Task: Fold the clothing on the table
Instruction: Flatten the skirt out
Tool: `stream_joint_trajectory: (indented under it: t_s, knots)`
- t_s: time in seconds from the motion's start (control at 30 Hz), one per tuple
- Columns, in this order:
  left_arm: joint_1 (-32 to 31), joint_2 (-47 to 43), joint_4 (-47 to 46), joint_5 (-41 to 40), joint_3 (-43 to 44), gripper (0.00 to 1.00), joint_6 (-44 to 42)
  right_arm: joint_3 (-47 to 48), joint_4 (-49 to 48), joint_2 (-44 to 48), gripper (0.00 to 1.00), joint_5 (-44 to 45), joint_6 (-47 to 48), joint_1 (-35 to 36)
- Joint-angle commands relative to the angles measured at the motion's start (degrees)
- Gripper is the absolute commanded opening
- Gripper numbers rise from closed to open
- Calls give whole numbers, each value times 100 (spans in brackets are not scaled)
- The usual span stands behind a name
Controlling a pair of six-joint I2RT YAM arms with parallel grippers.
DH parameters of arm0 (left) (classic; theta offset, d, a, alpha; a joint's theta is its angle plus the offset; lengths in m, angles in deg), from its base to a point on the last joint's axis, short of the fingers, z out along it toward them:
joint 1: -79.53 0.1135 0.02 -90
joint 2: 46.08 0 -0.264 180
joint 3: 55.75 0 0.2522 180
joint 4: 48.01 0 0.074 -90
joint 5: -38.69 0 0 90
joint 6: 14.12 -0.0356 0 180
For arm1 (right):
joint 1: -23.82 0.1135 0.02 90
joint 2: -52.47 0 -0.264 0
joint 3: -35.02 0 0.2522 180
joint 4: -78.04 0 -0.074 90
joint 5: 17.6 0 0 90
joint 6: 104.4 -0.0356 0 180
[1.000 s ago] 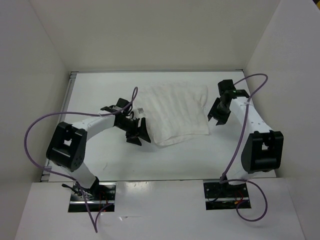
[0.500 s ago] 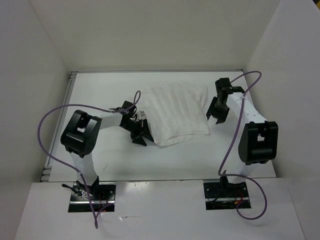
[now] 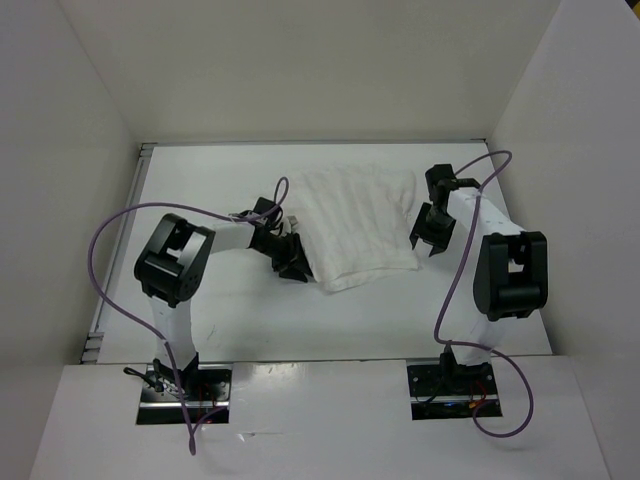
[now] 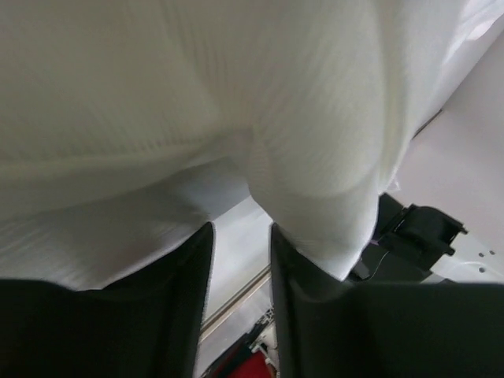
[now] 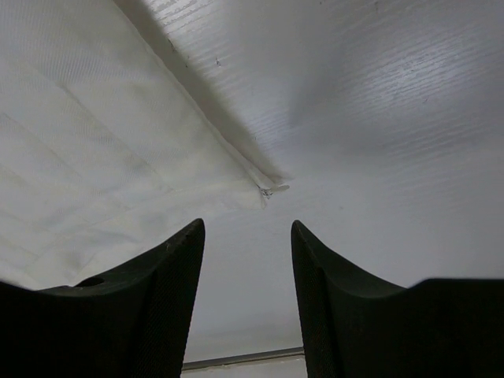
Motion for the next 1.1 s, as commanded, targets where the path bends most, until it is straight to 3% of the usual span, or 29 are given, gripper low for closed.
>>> stream_joint_trajectory:
  t_s: [0.0, 0.1, 0.27, 0.33, 0.37, 0.43, 0.87, 1.07]
  knots:
    - [-37, -237, 216, -50, 87, 38, -82, 63, -155, 65, 54, 68, 59, -6]
    - [-37, -729, 445, -120, -141, 30, -82, 125, -102, 66, 55, 69, 59, -6]
    - [-37, -1450, 604, -120, -317, 32, -12, 125, -102, 66, 55, 69, 59, -6]
    - [-37, -1512, 604, -190, -317, 43, 41, 125, -102, 66, 55, 69, 59, -6]
    - [-37, -1460, 604, -260, -239, 58, 41, 125, -102, 66, 55, 69, 59, -6]
    - [-37, -1224, 604, -261, -168, 63, 41, 125, -102, 66, 55, 69, 59, -6]
    - [-37, -116, 332, -270, 123, 63, -12, 230, -49, 66, 55, 122, 112, -6]
    - [-90, -62, 174, -270, 70, 51, -64, 230, -49, 66, 55, 122, 112, -6]
